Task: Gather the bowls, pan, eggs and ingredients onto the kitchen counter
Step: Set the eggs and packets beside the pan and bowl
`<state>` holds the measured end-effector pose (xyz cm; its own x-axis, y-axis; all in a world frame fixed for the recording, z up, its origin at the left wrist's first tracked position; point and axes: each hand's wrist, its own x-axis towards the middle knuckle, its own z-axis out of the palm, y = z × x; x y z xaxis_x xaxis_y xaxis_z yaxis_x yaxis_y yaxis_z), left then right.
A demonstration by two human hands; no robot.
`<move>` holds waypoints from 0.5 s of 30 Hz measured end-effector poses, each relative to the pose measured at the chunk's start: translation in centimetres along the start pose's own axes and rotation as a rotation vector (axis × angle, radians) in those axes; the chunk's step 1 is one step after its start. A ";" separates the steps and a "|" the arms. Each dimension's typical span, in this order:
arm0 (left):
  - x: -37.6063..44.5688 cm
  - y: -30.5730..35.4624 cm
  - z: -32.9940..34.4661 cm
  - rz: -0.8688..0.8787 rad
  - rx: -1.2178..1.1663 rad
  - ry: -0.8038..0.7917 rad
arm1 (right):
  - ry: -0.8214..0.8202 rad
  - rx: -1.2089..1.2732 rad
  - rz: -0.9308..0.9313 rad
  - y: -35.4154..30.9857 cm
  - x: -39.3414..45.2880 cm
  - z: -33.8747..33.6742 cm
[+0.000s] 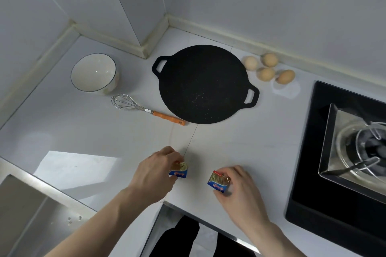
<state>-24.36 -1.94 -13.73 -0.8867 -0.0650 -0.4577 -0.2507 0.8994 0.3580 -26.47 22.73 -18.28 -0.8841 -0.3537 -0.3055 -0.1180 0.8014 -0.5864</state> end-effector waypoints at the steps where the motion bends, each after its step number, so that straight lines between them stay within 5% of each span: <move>1: 0.2 0.2 -0.1 0.009 0.022 -0.003 | 0.005 0.014 0.002 0.2 0.0 -0.3; 7: 3.6 5.4 -1.7 0.199 0.055 -0.047 | 0.128 0.135 0.063 1.9 2.5 -5.3; 15: 17.3 16.5 -4.3 0.325 -0.001 0.187 | 0.360 0.007 0.245 7.5 12.2 -16.1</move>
<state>-45.47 9.90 -12.25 -0.9756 0.1457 -0.1641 0.0548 0.8858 0.4609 -45.45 32.20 -14.34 -0.9870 0.0382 -0.1559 0.1168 0.8370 -0.5346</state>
